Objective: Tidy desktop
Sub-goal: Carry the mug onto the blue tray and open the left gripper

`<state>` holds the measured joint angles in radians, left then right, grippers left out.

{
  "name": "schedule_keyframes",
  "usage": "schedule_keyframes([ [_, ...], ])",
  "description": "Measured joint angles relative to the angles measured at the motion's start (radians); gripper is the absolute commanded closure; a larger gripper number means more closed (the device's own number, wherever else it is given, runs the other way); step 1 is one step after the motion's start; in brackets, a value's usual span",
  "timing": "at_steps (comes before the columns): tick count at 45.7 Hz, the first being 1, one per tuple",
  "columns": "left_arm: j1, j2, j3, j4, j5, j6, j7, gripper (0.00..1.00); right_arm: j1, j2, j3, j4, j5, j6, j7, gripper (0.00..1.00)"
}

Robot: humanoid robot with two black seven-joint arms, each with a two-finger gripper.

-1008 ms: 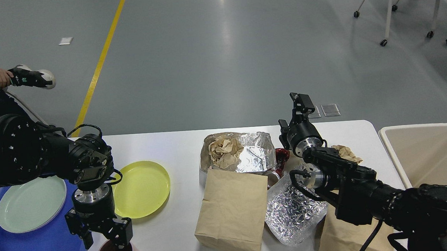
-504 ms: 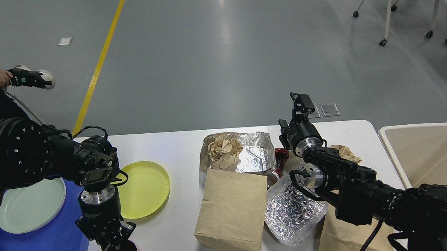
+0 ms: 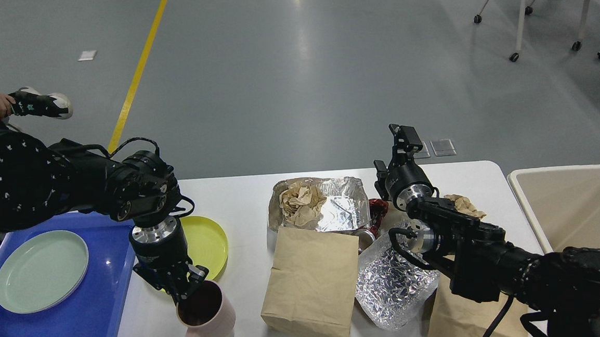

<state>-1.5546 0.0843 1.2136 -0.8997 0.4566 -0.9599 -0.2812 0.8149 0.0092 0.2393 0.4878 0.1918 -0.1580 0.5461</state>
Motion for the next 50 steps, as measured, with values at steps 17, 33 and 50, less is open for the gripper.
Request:
schedule_keyframes([
  [17, -0.138, 0.152, -0.038, -0.008, -0.002, 0.0, 0.056, 1.0, 0.0, 0.0, 0.0, 0.0, 0.0, 0.0, 0.0, 0.0],
  [33, -0.094, 0.443, 0.049, -0.001, 0.005, 0.0, 0.093, 1.0, 0.0, 0.0, 0.0, 0.0, 0.0, 0.0, 0.0, 0.0],
  [50, -0.011, 0.575, 0.077, 0.014, 0.002, 0.0, 0.093, 1.0, 0.0, 0.0, 0.0, 0.0, 0.0, 0.0, 0.0, 0.0],
])
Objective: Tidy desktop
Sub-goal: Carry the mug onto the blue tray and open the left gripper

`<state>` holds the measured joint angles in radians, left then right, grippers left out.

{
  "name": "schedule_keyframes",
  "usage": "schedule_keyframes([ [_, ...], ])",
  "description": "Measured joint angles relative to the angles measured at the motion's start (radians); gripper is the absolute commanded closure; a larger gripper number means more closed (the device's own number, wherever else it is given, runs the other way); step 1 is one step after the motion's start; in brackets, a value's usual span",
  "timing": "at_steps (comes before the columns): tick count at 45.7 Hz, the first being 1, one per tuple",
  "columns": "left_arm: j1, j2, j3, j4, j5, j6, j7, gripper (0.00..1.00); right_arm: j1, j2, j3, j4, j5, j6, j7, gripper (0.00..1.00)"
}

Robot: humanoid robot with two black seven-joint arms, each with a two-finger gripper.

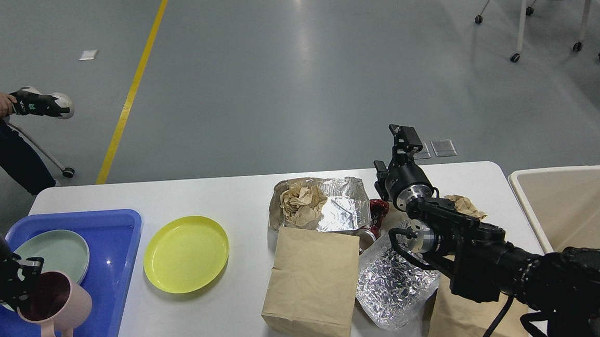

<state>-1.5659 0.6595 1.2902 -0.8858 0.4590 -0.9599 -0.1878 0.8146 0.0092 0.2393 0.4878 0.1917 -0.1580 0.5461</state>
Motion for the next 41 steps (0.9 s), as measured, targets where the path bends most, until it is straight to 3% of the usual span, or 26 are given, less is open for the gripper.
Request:
schedule_keyframes([
  [18, 0.178, -0.016, -0.064, 0.163, -0.005, 0.0, -0.004, 0.99, 0.0, 0.0, 0.0, 0.0, 0.0, 0.0, 0.0, 0.0],
  [31, 0.233, -0.036, -0.127, 0.182, -0.004, 0.0, 0.002, 0.97, 0.0, 0.0, 0.0, 0.0, 0.0, 0.0, 0.0, 0.0],
  [37, 0.237, -0.037, -0.127, 0.182, -0.004, 0.0, 0.0, 0.93, 0.0, 0.0, 0.0, 0.0, 0.0, 0.0, 0.0, 0.0],
  [41, 0.248, -0.038, -0.125, 0.18, -0.004, 0.0, -0.002, 0.83, 0.0, 0.0, 0.0, 0.0, 0.0, 0.0, 0.0, 0.0],
])
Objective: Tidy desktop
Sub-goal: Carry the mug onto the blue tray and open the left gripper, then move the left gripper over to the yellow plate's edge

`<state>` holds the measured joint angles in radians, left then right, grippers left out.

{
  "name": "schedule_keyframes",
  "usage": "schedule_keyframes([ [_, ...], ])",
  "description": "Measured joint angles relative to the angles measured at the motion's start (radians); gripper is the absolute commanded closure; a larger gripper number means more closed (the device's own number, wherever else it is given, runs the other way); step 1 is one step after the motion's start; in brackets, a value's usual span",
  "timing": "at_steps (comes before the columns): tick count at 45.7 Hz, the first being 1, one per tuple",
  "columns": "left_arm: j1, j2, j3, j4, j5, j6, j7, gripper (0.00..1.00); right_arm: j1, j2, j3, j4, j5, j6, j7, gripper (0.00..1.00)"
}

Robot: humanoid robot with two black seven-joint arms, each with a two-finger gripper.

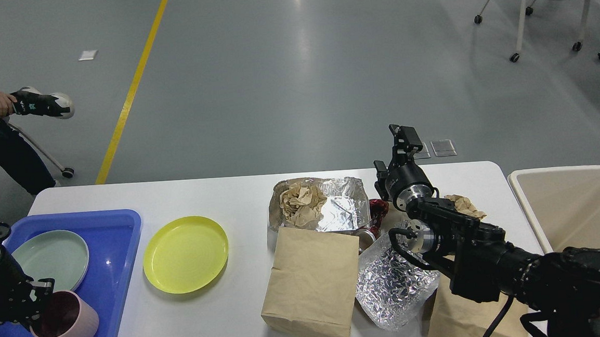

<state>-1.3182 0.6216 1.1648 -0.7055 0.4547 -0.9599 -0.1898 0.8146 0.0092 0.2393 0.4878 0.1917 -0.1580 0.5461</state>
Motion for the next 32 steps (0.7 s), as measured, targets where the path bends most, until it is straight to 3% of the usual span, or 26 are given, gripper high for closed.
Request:
schedule_keyframes([
  [4, 0.007, -0.001, 0.003, -0.001, 0.0, 0.0, -0.001, 0.7, 0.0, 0.0, 0.0, 0.0, 0.0, 0.0, 0.0, 0.0],
  [5, 0.01, -0.002, 0.003, -0.001, 0.0, 0.0, -0.001, 0.6, 0.0, 0.0, 0.0, 0.0, 0.0, 0.0, 0.0, 0.0],
  [8, 0.018, -0.003, 0.002, -0.002, -0.001, 0.0, -0.003, 0.5, 0.0, 0.0, 0.0, 0.0, 0.0, 0.0, 0.0, 0.0],
  [22, 0.02, -0.011, 0.005, -0.003, -0.001, 0.0, -0.004, 0.13, 0.0, 0.0, 0.0, 0.0, 0.0, 0.0, 0.0, 0.0],
  [25, 0.016, -0.015, 0.014, -0.005, -0.001, 0.0, -0.001, 0.08, 0.0, 0.0, 0.0, 0.0, 0.0, 0.0, 0.0, 0.0],
  [32, 0.002, -0.023, 0.033, -0.008, 0.0, 0.0, 0.0, 0.06, 0.0, 0.0, 0.0, 0.0, 0.0, 0.0, 0.0, 0.0],
])
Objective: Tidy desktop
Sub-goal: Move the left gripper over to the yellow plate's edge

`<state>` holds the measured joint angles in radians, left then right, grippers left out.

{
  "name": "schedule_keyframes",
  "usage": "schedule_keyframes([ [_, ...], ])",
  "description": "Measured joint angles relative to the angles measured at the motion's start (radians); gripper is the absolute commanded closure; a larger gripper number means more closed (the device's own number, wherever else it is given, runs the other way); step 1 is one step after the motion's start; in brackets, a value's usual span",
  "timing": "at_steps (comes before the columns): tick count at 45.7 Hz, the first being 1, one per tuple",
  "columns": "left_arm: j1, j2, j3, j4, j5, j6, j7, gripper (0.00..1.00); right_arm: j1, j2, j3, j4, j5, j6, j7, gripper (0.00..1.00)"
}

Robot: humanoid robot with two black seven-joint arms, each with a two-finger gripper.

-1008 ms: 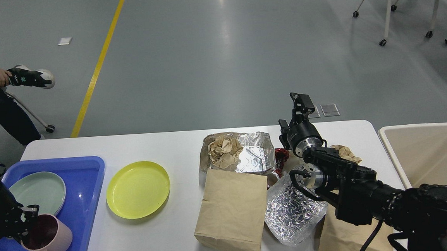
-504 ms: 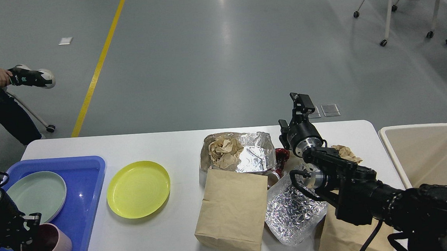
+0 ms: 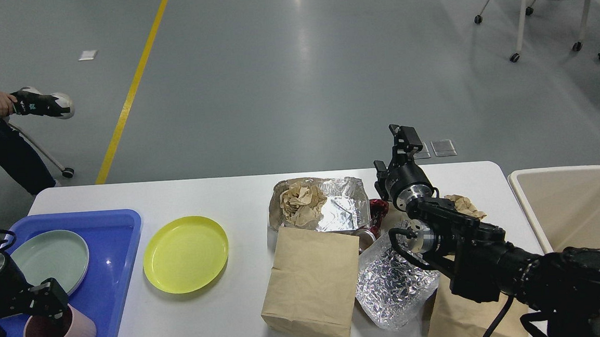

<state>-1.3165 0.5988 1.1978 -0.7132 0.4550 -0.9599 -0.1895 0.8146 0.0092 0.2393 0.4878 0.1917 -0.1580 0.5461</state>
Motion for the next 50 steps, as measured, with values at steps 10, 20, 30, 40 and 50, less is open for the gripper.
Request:
schedule_keyframes([
  [10, -0.09, -0.002, 0.062, -0.002, -0.001, 0.0, -0.006, 0.06, 0.0, 0.0, 0.0, 0.0, 0.0, 0.0, 0.0, 0.0],
  [20, -0.187, -0.043, 0.089, -0.003, -0.004, 0.0, -0.007, 0.06, 0.0, 0.0, 0.0, 0.0, 0.0, 0.0, 0.0, 0.0],
  [30, -0.216, -0.154, 0.075, 0.0, -0.007, 0.0, -0.007, 0.06, 0.0, 0.0, 0.0, 0.0, 0.0, 0.0, 0.0, 0.0],
  [40, -0.209, -0.262, 0.053, 0.013, -0.118, 0.0, -0.004, 0.08, 0.0, 0.0, 0.0, 0.0, 0.0, 0.0, 0.0, 0.0],
  [50, -0.182, -0.329, 0.056, 0.024, -0.22, 0.0, 0.001, 0.1, 0.0, 0.0, 0.0, 0.0, 0.0, 0.0, 0.0, 0.0],
])
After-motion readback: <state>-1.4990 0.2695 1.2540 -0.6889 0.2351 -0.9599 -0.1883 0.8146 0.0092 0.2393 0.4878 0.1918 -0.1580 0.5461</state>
